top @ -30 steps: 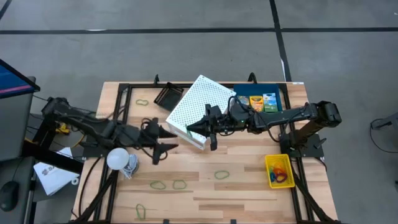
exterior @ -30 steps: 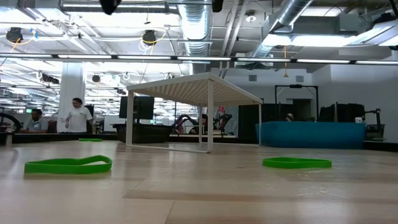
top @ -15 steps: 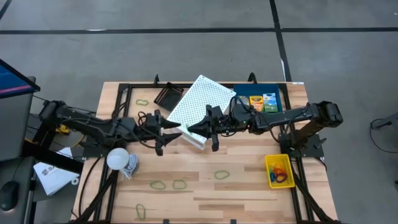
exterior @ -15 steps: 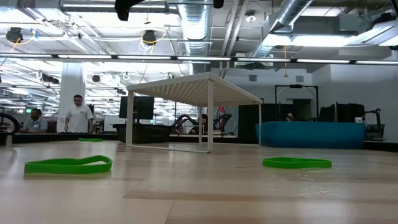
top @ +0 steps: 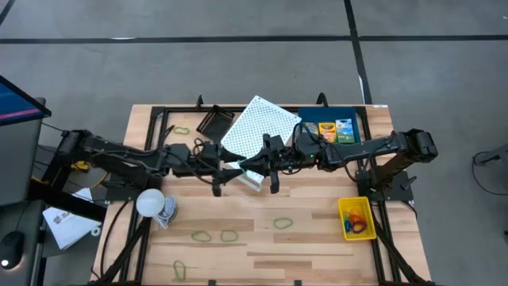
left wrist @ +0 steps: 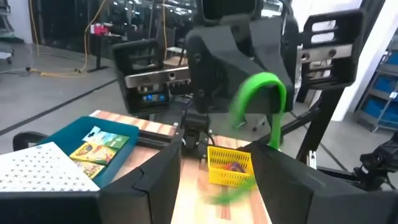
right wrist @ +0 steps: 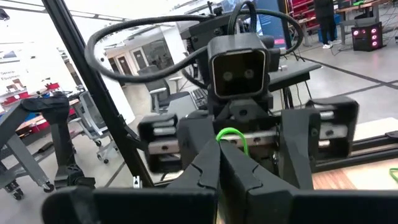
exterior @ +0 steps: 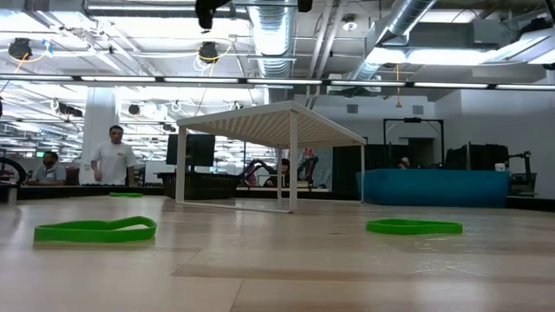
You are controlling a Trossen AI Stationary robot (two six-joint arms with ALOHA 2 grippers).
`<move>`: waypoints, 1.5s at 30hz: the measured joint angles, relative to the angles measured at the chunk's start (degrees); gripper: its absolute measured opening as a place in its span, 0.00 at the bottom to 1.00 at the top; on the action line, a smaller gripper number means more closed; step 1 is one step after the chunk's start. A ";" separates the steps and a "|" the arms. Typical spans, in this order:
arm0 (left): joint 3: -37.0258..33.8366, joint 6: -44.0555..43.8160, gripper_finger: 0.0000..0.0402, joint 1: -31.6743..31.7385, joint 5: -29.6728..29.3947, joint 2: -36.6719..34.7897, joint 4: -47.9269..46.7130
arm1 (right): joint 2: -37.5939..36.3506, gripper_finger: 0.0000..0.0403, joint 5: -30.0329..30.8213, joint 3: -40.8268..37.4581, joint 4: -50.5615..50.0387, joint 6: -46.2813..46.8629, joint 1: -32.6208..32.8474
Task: Pick & Place Office Desk Supplies
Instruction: Put the green rubber band into the black bin
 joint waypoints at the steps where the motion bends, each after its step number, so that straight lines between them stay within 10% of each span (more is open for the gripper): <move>1: 0.68 0.05 0.48 0.00 0.00 0.81 0.21 | 0.00 0.00 0.00 0.00 0.00 -0.02 0.00; 15: 1.24 -3.90 0.03 -0.02 -0.02 0.95 -1.37 | 0.00 0.00 -0.24 -0.04 -0.17 -0.13 0.00; 33: 1.24 -4.93 0.00 -0.02 -0.09 0.24 -3.99 | 0.00 0.01 -0.24 -0.04 -0.20 0.13 0.00; 45: 1.27 -4.97 0.00 -0.02 -0.48 -1.95 -9.15 | 0.02 0.28 1.10 -0.04 1.31 0.46 0.00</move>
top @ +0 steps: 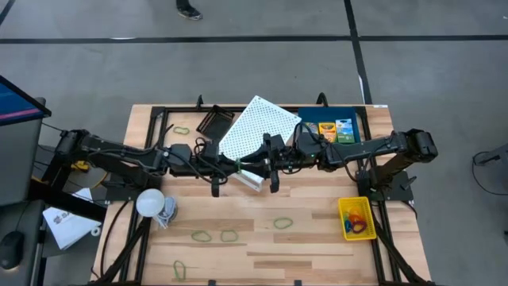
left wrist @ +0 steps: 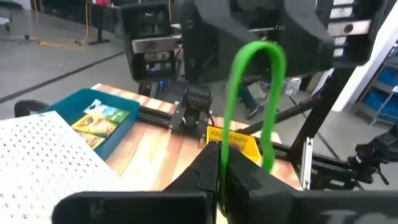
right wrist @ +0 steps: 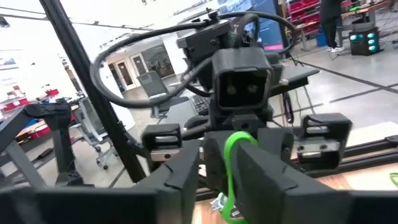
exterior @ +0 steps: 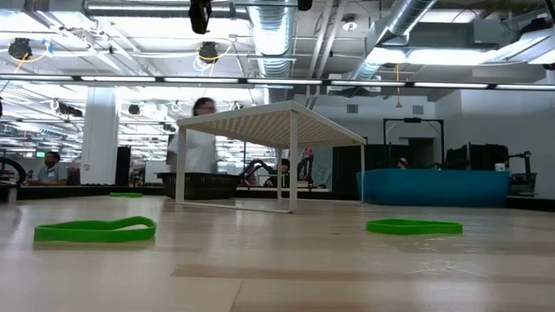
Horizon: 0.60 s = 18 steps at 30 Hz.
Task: Pick & Place Office Desk Supplies
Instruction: Put the green rubber band into the black bin
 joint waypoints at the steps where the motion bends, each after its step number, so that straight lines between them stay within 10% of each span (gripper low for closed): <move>1: 0.01 0.00 0.00 0.00 -0.18 -0.16 -0.74 | 0.00 0.31 0.10 0.00 0.02 0.00 0.00; 18: -0.01 -0.20 0.00 0.00 -2.03 -3.90 -8.20 | 0.02 0.49 0.14 0.00 -0.31 0.66 0.00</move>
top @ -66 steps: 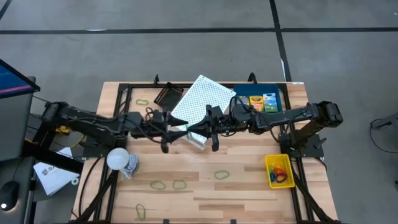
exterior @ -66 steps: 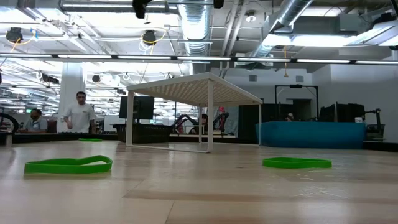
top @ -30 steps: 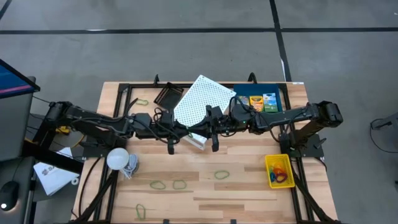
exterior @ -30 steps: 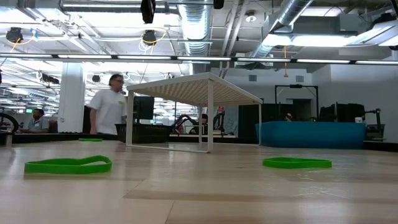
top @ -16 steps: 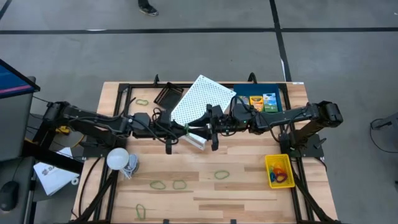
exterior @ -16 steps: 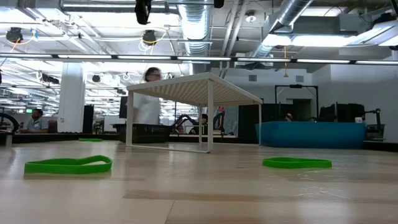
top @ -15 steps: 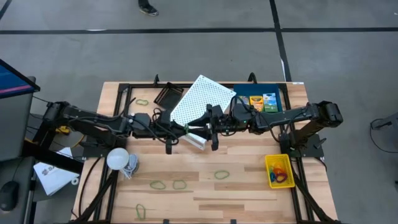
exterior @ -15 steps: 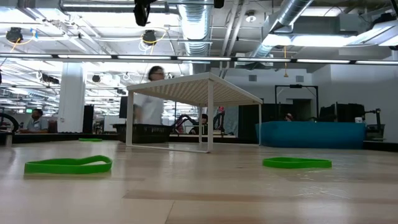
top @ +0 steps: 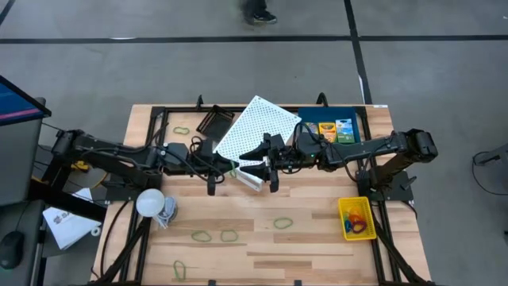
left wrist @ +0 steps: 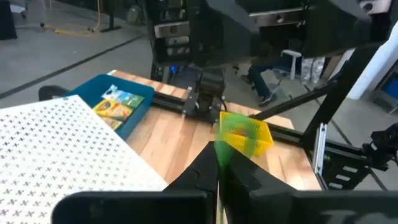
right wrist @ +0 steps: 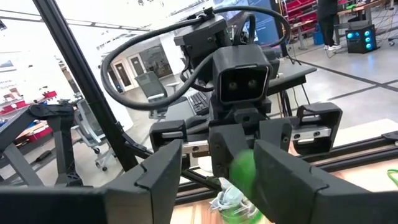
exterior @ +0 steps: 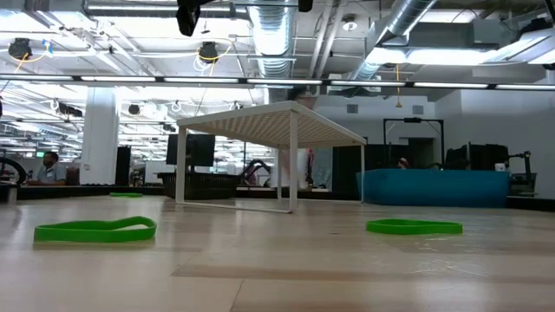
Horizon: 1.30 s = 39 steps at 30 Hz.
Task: Pick & Place Office Desk Supplies
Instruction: Put the green rubber band into the black bin
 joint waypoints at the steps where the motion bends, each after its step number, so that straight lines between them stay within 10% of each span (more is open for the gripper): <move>1: -0.03 0.00 0.00 0.00 -0.32 -0.40 -1.00 | 0.00 0.48 0.00 0.00 -0.07 0.00 0.00; 10: -0.02 0.22 0.00 0.00 -2.08 -4.03 -4.41 | 0.00 0.48 0.02 -0.02 -0.14 0.46 0.00; 22: 5.26 -2.20 0.00 8.92 -22.92 -11.44 -31.21 | 0.00 0.48 0.01 -0.02 -2.23 0.87 -0.05; 39: 29.79 9.39 0.00 56.18 13.47 17.14 -33.01 | 0.00 0.48 0.00 -0.02 -4.51 2.10 -1.72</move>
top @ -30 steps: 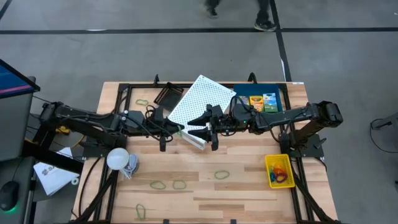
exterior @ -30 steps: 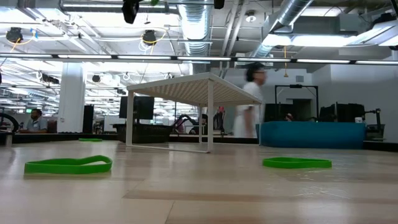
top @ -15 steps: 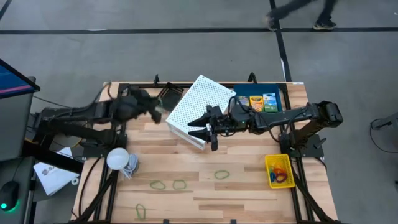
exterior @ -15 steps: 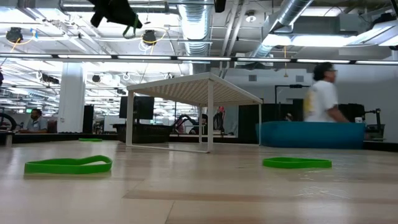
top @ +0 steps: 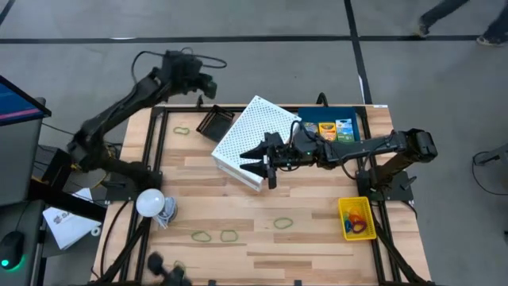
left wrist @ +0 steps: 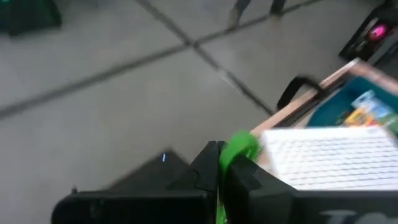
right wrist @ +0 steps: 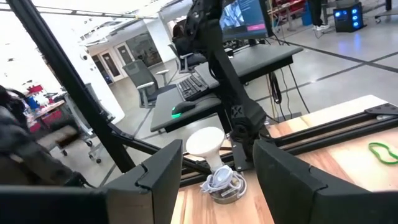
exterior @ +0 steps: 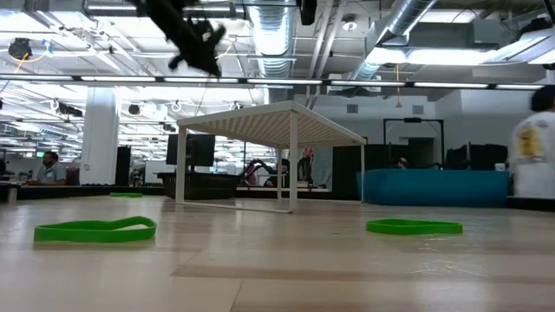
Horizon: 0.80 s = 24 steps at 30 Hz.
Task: Pick & Place Office Desk Supplies
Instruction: Put the green rubber band into the black bin
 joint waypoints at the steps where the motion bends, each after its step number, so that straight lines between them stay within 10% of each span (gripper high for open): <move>1: 0.00 -0.60 0.00 1.10 1.18 1.94 -0.25 | 0.00 0.48 0.01 0.00 -0.09 0.22 -0.01; 10: -3.07 -3.08 0.00 3.23 5.11 15.46 -3.41 | 0.00 0.48 0.00 0.00 -1.78 1.33 0.02; 24: -16.64 -5.74 0.00 1.98 6.60 16.37 3.15 | 0.00 0.48 0.00 0.00 -2.92 1.76 -0.40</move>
